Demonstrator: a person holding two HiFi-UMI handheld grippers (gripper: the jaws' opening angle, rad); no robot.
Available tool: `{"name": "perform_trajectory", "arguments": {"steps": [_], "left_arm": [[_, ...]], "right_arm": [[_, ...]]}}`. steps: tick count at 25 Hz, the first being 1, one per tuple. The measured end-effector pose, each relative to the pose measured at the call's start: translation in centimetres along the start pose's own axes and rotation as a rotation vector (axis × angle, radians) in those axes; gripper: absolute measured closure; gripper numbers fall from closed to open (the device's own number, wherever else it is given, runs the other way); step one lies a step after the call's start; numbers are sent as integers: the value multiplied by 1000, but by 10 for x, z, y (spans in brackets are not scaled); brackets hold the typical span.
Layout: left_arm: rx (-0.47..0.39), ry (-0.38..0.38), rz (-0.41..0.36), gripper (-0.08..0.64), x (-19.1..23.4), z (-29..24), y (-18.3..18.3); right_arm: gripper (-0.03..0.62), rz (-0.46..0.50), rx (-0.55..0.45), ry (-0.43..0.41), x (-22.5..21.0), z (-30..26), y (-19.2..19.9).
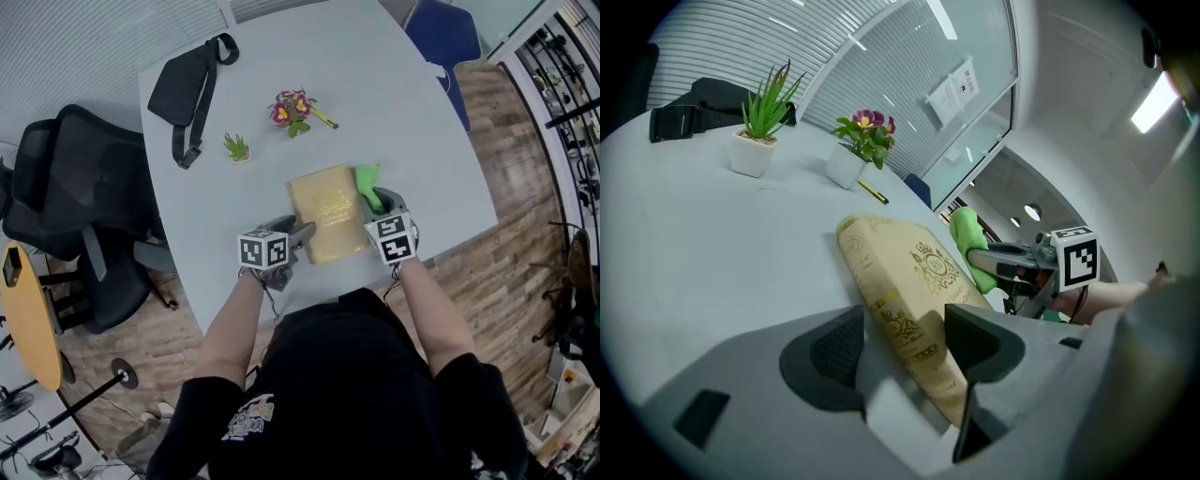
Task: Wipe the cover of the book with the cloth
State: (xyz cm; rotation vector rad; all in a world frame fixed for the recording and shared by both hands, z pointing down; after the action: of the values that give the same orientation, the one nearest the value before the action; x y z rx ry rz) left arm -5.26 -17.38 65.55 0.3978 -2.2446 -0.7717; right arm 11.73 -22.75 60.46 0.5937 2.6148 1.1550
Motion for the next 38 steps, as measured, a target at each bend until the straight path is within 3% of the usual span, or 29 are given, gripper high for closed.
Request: {"name": "perform_trajectory", "arguments": {"steps": [11, 21, 26, 38], "left_arm": [[1, 0, 6, 291, -2, -1, -1], [0, -1, 4, 291, -1, -1, 0], [1, -2, 2, 291, -1, 0, 0], [4, 1, 9, 291, 0, -1, 1]], "right_arm": [[494, 178, -21, -214, 80, -35, -49], [494, 348, 83, -415, 150, -57, -39], [494, 362, 98, -406, 148, -60, -31], [494, 222, 59, -286, 104, -56, -30]]}}
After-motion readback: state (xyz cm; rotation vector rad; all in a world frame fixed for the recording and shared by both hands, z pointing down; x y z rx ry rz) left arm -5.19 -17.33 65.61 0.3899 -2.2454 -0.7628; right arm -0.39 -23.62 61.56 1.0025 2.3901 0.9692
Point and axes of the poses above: the fingertips, and each gripper's own axes: z backward along the fingers, x to its left, y out of its underside, the point moved 2 cm from there along z, backward along the fingers, and after that the axes turned 9 degrees about -z, right-handed, at the moved point
